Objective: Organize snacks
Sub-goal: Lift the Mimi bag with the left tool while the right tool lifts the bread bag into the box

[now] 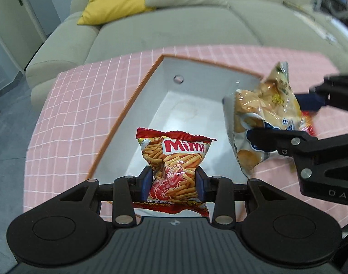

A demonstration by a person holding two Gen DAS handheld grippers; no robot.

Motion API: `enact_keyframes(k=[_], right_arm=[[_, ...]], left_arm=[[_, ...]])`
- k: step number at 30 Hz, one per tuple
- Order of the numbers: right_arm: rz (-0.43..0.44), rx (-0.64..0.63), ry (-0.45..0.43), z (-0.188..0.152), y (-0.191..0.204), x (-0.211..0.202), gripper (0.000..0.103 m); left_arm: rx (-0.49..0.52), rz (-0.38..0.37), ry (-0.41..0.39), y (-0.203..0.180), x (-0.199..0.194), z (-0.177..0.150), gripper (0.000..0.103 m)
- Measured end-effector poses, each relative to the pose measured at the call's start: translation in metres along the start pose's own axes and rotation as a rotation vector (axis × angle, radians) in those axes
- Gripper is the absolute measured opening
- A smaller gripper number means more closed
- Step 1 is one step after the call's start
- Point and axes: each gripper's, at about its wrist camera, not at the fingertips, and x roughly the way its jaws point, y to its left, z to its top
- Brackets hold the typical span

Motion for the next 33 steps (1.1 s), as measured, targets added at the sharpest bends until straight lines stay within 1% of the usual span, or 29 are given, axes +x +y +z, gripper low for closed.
enact_keyframes(k=[4, 6, 10, 17, 23, 26, 31, 33], right_arm=[[0.014, -0.052, 0.097, 0.011, 0.002, 0.043, 0.045], [0.029, -0.067, 0.145, 0.007, 0.004, 0.057, 0.046], [0.039, -0.098, 0.198, 0.007, 0.012, 0.08, 0.046], [0.09, -0.104, 0.29, 0.006, 0.015, 0.113, 0.045], [0.119, -0.05, 0.4, 0.0, 0.008, 0.151, 0.046], [0.137, -0.021, 0.419, -0.005, 0.006, 0.158, 0.046], [0.112, -0.027, 0.42, -0.005, 0.011, 0.159, 0.048], [0.099, -0.027, 0.416, -0.004, 0.011, 0.156, 0.052]], left_arm=[[0.022, 0.01, 0.074, 0.009, 0.029, 0.002, 0.043], [0.033, 0.013, 0.103, 0.012, 0.039, 0.0, 0.043], [0.051, 0.014, 0.157, 0.015, 0.058, -0.004, 0.044], [0.063, 0.021, 0.209, 0.023, 0.078, -0.008, 0.044], [0.059, 0.013, 0.239, 0.028, 0.087, -0.009, 0.044], [0.061, 0.009, 0.247, 0.028, 0.089, -0.008, 0.044], [0.057, 0.012, 0.248, 0.03, 0.092, -0.006, 0.045], [0.06, 0.019, 0.244, 0.029, 0.091, -0.007, 0.051]])
